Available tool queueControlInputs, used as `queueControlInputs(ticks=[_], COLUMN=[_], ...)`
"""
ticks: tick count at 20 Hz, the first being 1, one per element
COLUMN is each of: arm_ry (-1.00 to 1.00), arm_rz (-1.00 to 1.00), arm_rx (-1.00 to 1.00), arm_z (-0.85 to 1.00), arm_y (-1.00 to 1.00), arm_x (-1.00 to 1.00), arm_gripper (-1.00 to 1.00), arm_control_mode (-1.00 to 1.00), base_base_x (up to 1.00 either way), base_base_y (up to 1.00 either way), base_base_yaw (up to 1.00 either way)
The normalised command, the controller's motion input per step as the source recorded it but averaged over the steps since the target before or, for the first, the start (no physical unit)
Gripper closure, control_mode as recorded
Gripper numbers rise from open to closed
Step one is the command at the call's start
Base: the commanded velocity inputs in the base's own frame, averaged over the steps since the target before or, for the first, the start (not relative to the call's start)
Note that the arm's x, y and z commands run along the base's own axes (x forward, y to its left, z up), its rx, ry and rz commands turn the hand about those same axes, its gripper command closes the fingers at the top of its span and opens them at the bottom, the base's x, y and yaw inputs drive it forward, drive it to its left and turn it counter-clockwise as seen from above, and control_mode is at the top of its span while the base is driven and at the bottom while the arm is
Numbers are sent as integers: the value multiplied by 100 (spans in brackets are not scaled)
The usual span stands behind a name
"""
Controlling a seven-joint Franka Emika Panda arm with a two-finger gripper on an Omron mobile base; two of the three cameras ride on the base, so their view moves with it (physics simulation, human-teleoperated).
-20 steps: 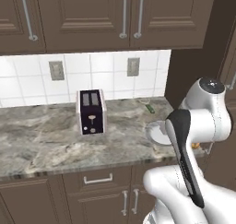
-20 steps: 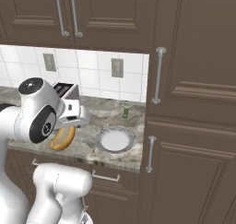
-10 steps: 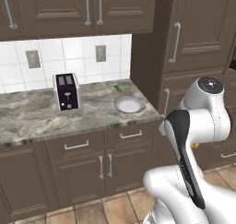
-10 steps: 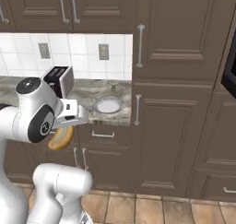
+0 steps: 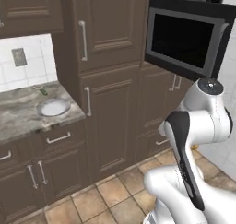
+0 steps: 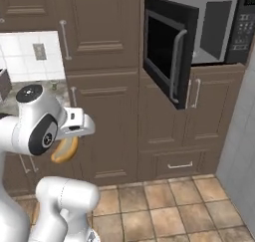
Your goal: Pick the hotdog bun from the counter and place it in the microwave.
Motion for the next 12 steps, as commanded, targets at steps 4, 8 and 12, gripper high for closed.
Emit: queueControlInputs(ticks=[4,8,12], arm_ry=[0,0,0], arm_rz=[0,0,0], arm_rx=[0,0,0], arm_z=[0,0,0], arm_y=[0,0,0], arm_x=[0,0,0], arm_gripper=[100,100,100], arm_control_mode=[100,100,100], base_base_x=[0,9,4], base_base_y=[-100,-100,-100], base_base_yaw=[-26,-6,4])
